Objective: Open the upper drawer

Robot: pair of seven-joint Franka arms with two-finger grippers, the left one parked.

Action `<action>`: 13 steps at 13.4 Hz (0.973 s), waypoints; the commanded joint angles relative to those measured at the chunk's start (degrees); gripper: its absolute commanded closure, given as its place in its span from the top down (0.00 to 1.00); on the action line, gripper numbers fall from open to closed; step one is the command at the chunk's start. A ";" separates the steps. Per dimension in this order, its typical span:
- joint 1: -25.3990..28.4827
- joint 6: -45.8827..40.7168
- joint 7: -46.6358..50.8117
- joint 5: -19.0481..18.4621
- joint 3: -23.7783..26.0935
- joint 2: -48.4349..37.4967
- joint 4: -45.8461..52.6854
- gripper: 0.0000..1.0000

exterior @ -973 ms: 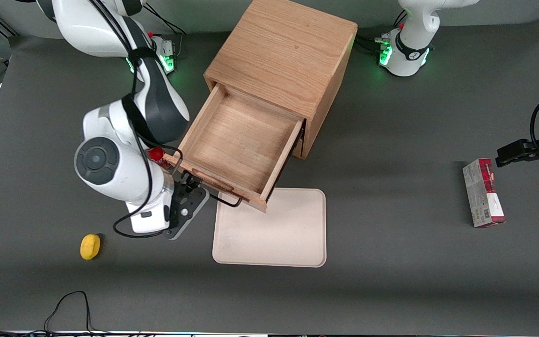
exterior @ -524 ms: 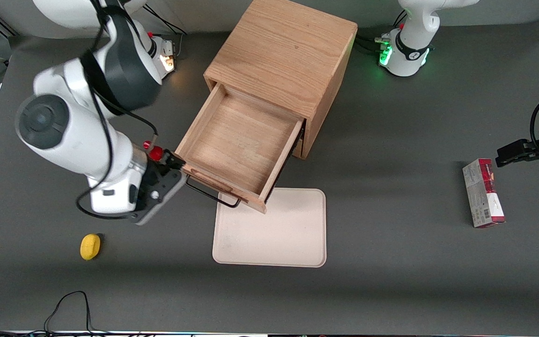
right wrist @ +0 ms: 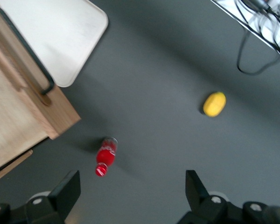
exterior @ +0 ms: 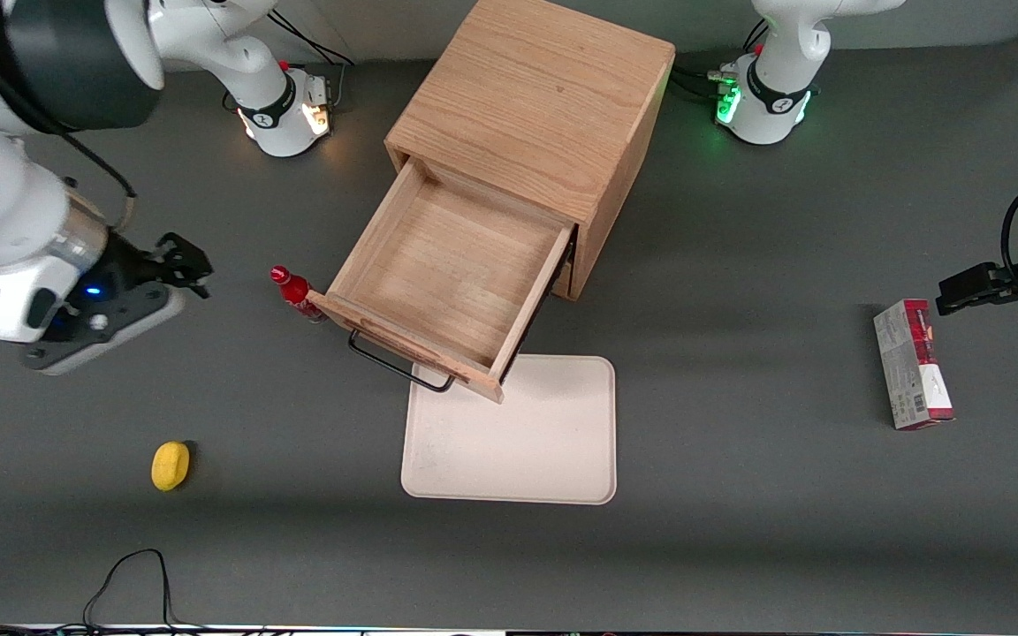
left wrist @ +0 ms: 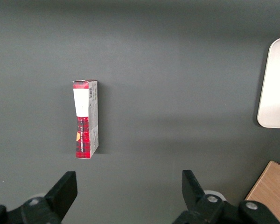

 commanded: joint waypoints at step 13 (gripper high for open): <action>-29.59 15.06 10.91 -2.34 20.72 -19.77 -28.85 1.00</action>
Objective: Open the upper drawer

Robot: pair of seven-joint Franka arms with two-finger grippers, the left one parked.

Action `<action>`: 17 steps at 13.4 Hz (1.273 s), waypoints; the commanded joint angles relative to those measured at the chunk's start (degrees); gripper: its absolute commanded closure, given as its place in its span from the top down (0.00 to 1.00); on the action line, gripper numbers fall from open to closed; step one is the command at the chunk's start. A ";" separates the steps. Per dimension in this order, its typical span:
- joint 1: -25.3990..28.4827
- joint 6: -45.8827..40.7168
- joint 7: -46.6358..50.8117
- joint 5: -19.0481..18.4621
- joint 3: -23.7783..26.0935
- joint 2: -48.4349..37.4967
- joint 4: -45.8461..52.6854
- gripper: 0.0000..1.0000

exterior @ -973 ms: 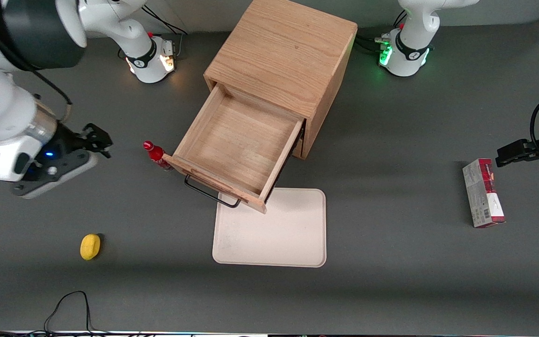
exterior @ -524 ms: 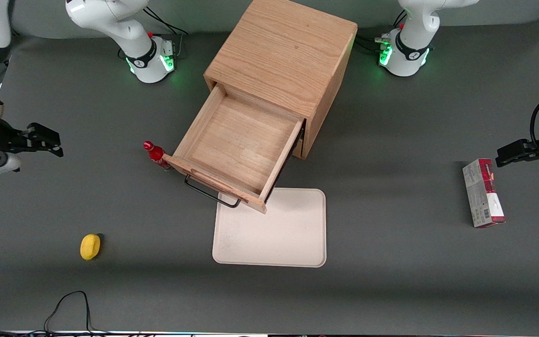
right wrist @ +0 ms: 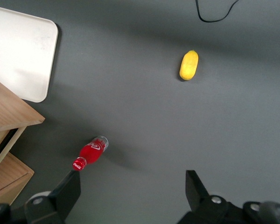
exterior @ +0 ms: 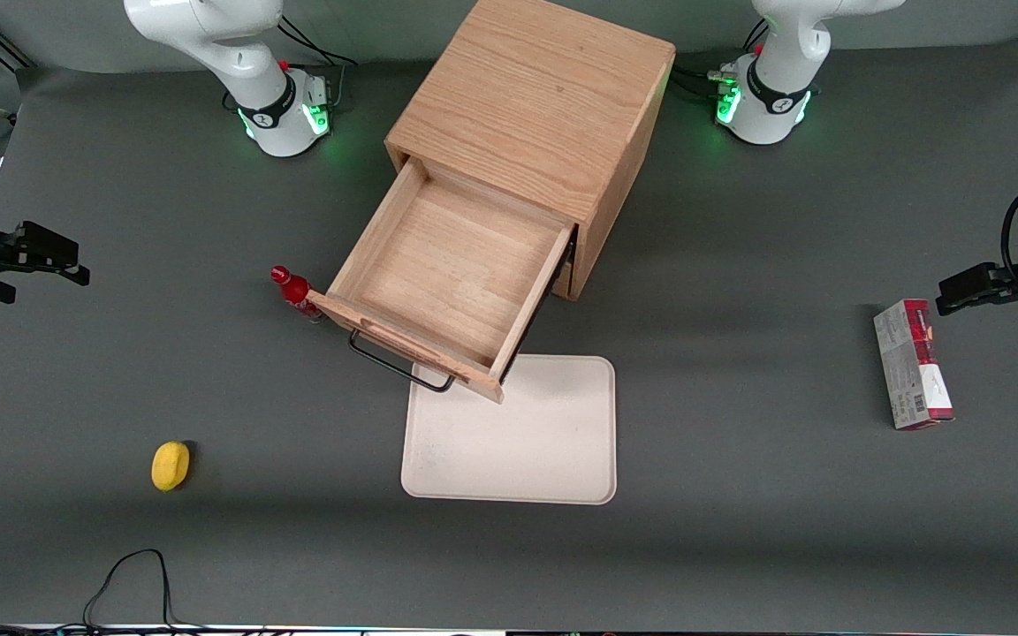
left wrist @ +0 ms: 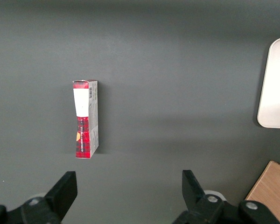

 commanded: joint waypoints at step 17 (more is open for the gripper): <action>-2.98 0.82 5.34 -3.92 3.25 0.04 -0.43 1.00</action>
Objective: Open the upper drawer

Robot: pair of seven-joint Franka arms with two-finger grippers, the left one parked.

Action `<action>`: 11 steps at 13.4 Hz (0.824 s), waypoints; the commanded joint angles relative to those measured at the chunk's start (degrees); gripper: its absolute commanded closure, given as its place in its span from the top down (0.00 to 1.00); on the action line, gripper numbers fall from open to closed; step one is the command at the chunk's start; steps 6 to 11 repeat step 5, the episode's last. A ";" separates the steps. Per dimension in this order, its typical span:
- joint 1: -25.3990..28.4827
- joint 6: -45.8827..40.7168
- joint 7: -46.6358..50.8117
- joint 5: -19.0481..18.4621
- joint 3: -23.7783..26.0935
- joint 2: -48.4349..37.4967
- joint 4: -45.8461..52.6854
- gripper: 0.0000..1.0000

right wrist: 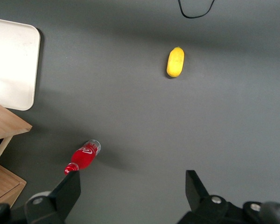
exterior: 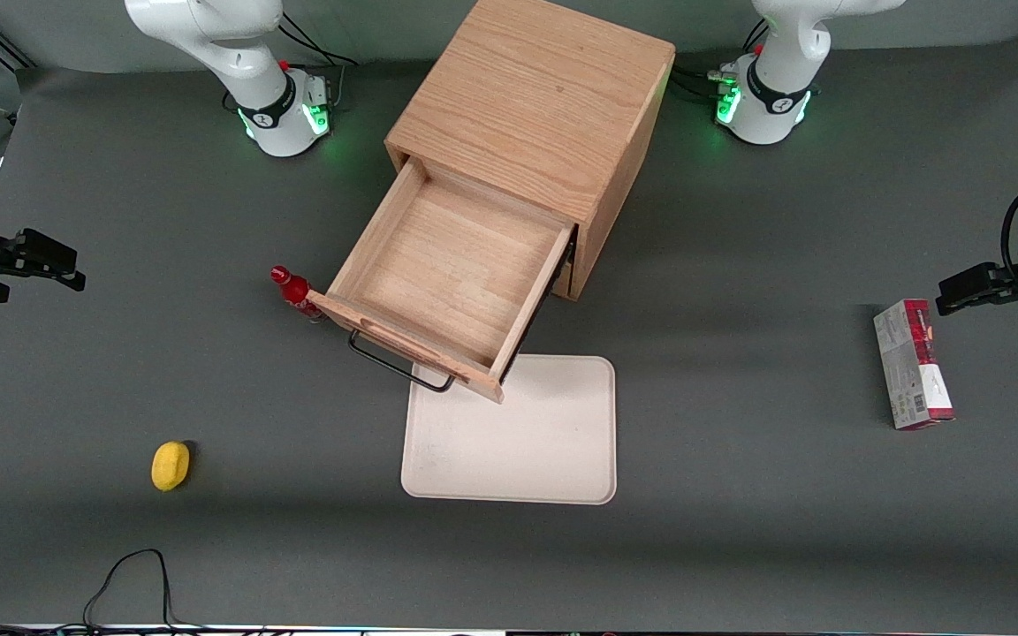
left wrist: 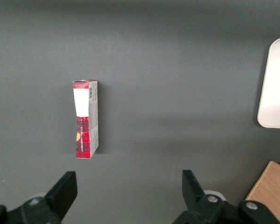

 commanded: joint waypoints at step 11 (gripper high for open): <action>1.10 -0.33 2.23 -0.90 -0.94 -0.12 -0.24 1.00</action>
